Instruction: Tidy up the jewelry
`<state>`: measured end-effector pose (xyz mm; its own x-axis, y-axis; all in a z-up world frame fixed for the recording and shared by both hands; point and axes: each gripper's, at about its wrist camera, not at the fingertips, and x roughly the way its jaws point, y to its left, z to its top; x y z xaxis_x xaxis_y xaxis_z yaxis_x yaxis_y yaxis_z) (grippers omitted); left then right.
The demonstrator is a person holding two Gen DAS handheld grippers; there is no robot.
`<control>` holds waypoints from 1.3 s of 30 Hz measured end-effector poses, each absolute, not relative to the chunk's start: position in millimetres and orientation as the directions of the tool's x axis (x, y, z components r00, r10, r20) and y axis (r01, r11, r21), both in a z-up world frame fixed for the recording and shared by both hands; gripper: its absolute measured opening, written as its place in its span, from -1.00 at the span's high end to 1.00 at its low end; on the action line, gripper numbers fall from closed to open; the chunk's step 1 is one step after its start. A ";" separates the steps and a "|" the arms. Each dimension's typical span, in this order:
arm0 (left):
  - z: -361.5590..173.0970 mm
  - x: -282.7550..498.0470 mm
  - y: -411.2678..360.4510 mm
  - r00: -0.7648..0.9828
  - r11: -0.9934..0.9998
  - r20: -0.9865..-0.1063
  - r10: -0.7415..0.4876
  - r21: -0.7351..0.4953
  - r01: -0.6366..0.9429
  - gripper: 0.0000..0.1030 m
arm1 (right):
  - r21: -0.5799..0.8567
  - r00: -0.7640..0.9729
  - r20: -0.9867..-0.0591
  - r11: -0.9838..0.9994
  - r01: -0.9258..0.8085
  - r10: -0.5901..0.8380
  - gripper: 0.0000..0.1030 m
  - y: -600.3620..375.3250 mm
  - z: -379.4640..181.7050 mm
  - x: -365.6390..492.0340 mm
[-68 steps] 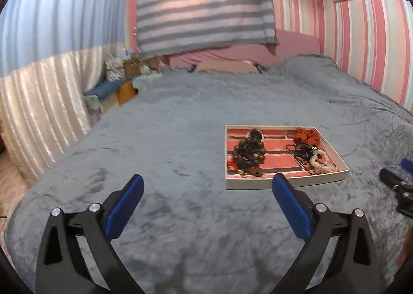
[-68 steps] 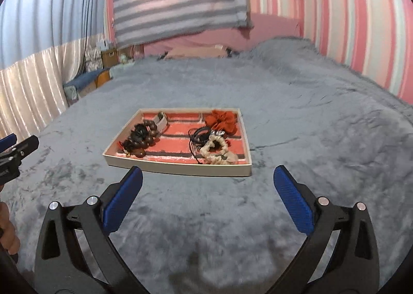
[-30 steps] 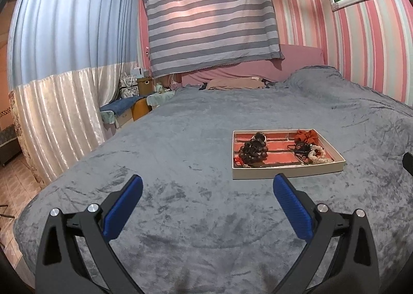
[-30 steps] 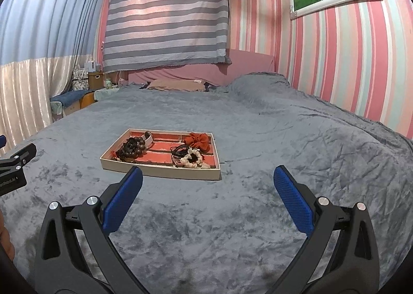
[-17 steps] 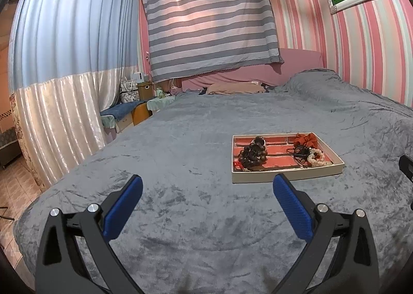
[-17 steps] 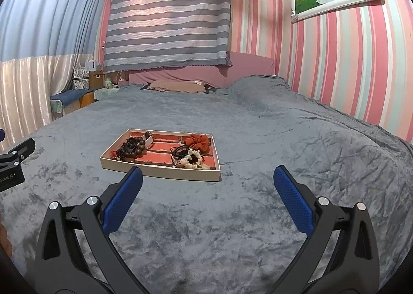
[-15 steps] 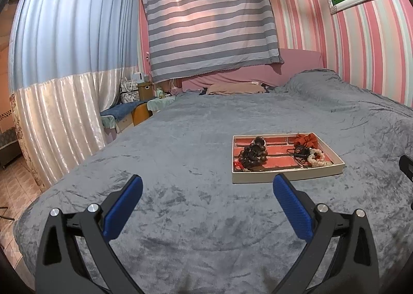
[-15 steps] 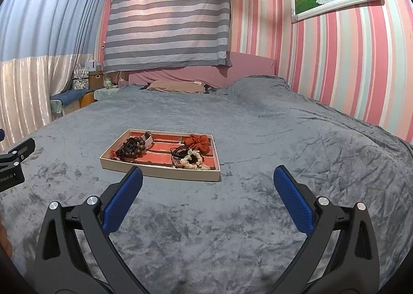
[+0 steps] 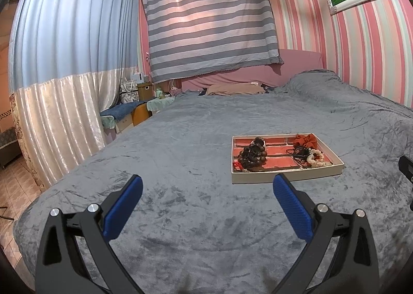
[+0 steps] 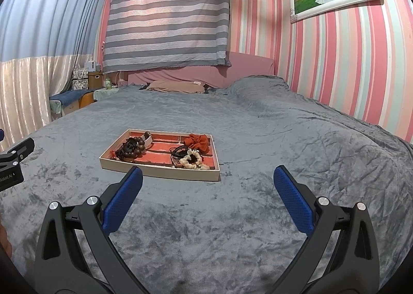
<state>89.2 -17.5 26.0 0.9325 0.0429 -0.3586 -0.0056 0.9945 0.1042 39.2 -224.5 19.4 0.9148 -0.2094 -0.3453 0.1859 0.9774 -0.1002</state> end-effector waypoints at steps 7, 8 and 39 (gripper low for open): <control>25.7 89.6 -18.4 0.933 0.994 -0.358 0.044 0.106 -0.006 -0.92 | -0.095 0.915 -0.345 0.977 0.189 -0.211 -0.92 -225.4 18.2 38.2; 25.6 89.8 -18.6 0.932 0.994 -0.359 0.043 0.106 -0.004 -0.92 | -0.094 0.915 -0.345 0.977 0.189 -0.210 -0.92 -225.6 18.2 38.2; 24.5 90.2 -19.4 0.932 0.994 -0.360 0.042 0.105 -0.004 -0.92 | -0.086 0.912 -0.348 0.976 0.199 -0.217 -0.92 -228.6 19.0 37.2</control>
